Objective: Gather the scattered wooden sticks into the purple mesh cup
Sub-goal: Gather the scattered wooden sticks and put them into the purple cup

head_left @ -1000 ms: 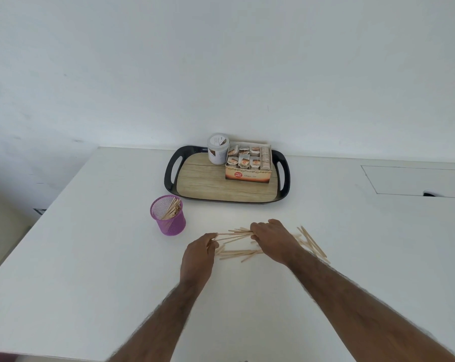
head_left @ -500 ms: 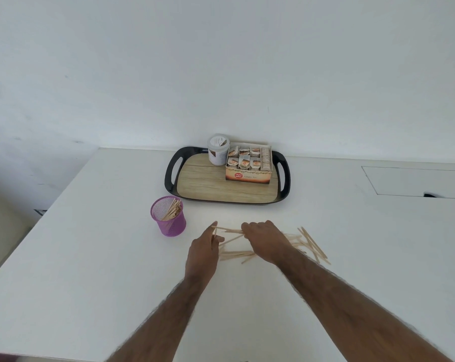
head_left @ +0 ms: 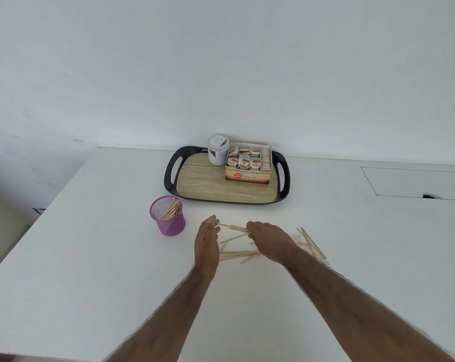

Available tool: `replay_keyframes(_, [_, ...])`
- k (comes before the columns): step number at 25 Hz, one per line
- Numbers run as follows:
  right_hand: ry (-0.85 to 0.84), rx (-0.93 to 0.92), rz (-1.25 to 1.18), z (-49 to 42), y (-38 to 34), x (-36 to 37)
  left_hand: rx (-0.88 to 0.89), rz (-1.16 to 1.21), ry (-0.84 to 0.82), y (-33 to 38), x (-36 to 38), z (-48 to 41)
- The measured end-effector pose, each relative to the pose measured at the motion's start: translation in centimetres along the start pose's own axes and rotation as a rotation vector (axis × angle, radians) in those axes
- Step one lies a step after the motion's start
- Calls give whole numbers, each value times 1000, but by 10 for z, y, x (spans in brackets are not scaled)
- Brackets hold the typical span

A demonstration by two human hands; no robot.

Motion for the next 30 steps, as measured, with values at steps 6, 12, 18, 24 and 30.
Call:
replay_keyframes(6, [-14,-59,43,-7,-32,7,48,-107,-90,20,24,-3])
replay_keyframes(12, [90,-78,-71,-12,-41,-14,162,-165,-59,37,22,1])
replay_keyframes(18, [252,-11,-391,-21,-25,-56,49,89,164,32,-7,1])
replay_keyframes(24, [486,273,-788,-21,22,-66,-64,117,-14,16,20,17])
replay_keyframes(30, [530,366,-983,-7,37,-52,-99,131,-49,15,25,23])
Point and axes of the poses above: each hand's wrist, its own z-axis away from the middle knuckle, its own x-axis out of the palm, y = z × x, the point moved 8 cm from there along -z, towards the middle knuckle, and after that the axes turned 8 degrees about -z, right-handed, at the moved point
